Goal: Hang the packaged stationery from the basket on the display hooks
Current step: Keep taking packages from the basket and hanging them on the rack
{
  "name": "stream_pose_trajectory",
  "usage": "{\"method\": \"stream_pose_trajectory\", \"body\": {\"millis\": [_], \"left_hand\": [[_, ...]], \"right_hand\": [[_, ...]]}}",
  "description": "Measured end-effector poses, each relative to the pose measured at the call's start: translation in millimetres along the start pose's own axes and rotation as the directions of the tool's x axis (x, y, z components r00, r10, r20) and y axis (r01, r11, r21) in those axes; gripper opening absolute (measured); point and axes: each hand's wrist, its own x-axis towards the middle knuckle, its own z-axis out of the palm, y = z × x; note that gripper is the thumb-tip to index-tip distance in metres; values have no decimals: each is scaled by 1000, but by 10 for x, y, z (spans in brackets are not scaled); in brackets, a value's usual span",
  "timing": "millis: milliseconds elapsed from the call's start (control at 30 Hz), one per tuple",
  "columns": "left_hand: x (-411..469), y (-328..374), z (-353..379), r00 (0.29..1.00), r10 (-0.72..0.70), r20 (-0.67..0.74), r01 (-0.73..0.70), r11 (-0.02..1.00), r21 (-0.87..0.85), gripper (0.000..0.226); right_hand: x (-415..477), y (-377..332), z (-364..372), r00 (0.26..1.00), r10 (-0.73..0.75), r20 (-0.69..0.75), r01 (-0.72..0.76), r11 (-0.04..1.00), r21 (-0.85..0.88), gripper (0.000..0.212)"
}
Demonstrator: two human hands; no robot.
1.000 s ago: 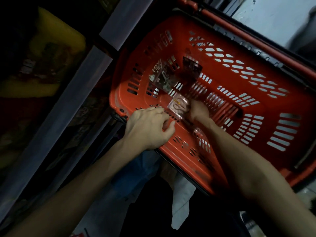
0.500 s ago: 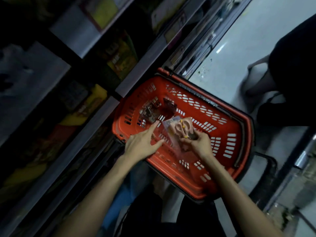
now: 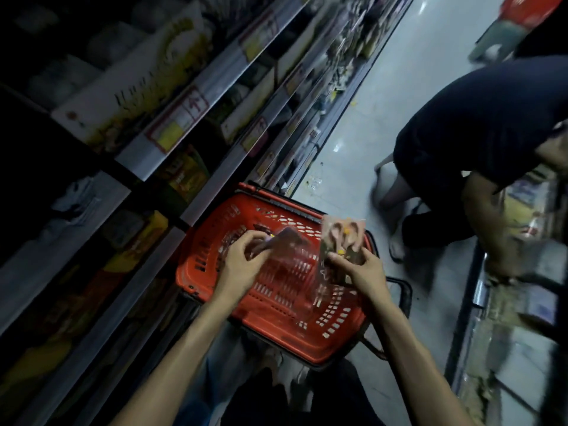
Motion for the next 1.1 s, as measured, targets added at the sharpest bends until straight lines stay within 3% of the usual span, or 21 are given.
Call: {"method": "stream_pose_trajectory", "body": {"millis": [33,100,167,233,367,467,567,667,700,767,833,900,1000,1100], "left_hand": [[-30,95,4,998,66,-16,-65,997,40,31],[-121,291,10,960,282,-2,-279,951,136,35],[-226,463,18,863,502,49,-499,837,226,29],[-322,615,39,769,633,94,-629,720,294,18],[-546,914,114,631,764,133,-751,559,352,9],[-725,1116,162,586,786,197,-797,516,314,15],[-904,1251,283,560,791,245,-817,480,319,9],[-1114,1376,483,612,742,273,-789,556,259,18],[-1189,1412,553,648,702,296,-761,610,221,31],[-1337,1462,658,716,603,353,-676,724,135,63],[-1463,1520,719,766,500,405,-543,840,-9,86],[-1564,1663,754,830,333,447,-292,943,-160,98],[-1588,1900,895,909,90,406,-12,982,-189,97],[-1527,2039,1102,917,40,396,42,979,-197,63]], "right_hand": [[-72,-67,-64,997,78,21,-80,986,149,30],[-215,-193,-167,950,238,204,-305,853,425,35],[-304,-310,-248,880,301,367,-467,687,556,43],[-367,-344,-349,842,290,455,-522,649,553,67],[-635,-459,-606,765,245,595,-603,596,530,74],[-869,-516,-807,771,163,616,-586,562,584,55],[-1020,-435,-925,816,191,546,-528,630,570,33],[-1173,-351,-1024,915,198,350,-381,706,596,44],[-1224,-335,-1069,946,165,280,-306,741,598,45],[-1356,-339,-1176,989,38,145,-115,811,574,28],[-1517,-343,-1323,996,-66,63,22,845,535,19],[-1681,-354,-1468,990,-142,23,113,866,487,23],[-1893,-365,-1629,981,-192,9,172,896,408,29],[-2043,-389,-1723,974,-228,-16,216,896,388,31]]}}
